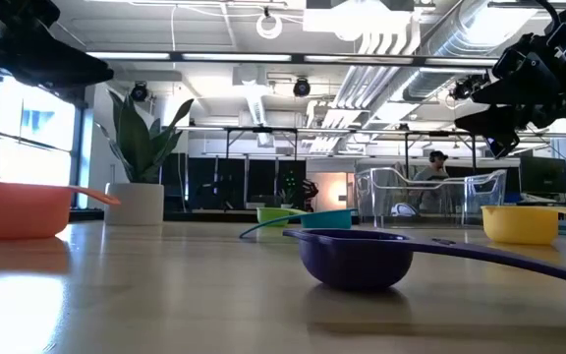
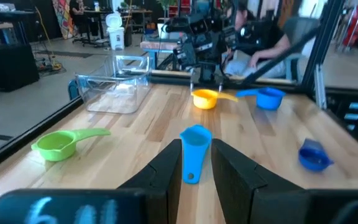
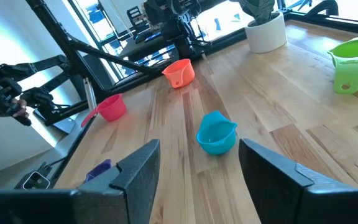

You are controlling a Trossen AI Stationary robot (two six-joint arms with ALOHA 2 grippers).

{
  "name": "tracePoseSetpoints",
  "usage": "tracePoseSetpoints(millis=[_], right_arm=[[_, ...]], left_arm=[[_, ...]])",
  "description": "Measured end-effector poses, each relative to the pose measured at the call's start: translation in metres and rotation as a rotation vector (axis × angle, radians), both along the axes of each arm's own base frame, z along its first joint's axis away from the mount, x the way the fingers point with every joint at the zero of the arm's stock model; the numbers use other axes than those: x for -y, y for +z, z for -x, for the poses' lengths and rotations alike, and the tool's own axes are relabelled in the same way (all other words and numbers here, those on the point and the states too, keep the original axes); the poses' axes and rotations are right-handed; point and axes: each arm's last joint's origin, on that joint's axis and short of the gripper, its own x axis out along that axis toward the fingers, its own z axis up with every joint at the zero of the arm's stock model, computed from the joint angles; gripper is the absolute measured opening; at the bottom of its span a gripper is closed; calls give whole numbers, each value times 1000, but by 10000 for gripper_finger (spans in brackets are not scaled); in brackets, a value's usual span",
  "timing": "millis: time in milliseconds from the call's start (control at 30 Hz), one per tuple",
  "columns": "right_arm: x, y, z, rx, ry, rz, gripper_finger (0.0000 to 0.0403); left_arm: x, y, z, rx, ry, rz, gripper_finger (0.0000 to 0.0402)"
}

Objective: Nest measuring cups in basket

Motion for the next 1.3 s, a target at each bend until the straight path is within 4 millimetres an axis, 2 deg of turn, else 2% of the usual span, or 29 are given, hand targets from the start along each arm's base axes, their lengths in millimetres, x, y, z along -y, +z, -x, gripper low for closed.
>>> tracePoseSetpoints(millis=[300,533,800,967,1133,1300], right_arm=[[0,0,0,-1,-12,2,211],[0,0,0,-1,-15,2,211],[4,-1,0,-9,-133,-6,211],[6,-1,0,-12,-201,5,211],[6,-1,0,-11,-223,-6,211],[7,-1,0,-6,-253,-69,211]], left_arm=[[0,0,0,29,22,194,76],[-2,0,0,65,103,334,76],[-3,0,1,81,131,390,76],[-3,1,0,114,141,521,76],[-3,9,1,192,132,647,76],[-5,28,5,251,121,717,76]])
